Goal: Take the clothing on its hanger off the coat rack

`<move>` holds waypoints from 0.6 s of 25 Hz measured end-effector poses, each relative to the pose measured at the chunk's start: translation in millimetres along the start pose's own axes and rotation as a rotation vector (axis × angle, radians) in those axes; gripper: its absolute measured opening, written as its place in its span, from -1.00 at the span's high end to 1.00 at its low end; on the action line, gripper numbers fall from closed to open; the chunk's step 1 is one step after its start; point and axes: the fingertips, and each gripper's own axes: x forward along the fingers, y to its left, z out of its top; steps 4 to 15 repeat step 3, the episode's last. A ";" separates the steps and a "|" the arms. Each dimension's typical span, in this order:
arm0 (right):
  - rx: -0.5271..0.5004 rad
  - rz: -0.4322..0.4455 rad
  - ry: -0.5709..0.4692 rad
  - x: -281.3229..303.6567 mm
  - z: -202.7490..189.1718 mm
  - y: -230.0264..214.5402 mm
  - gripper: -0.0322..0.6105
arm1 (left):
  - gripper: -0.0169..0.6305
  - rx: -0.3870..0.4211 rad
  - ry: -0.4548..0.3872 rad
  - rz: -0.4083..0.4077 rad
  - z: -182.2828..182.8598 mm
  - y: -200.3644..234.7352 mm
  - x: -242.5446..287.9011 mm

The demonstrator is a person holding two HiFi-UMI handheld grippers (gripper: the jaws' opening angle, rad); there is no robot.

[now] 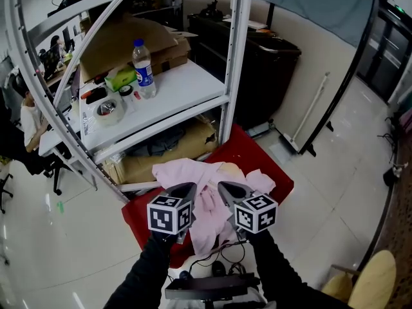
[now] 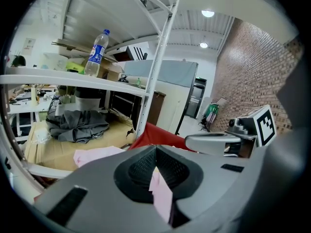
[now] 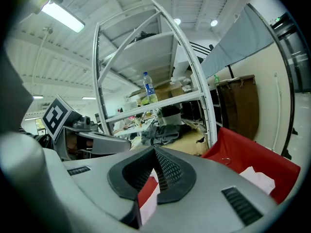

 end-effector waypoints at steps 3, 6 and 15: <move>-0.003 0.002 0.002 -2.7 -0.4 1.5 0.88 | 0.91 0.002 0.002 -0.005 -1.3 -3.0 -1.6; -0.003 0.002 0.002 -2.7 -0.4 1.5 0.88 | 0.91 0.002 0.002 -0.005 -1.3 -3.0 -1.6; -0.003 0.002 0.002 -2.7 -0.4 1.5 0.88 | 0.91 0.002 0.002 -0.005 -1.3 -3.0 -1.6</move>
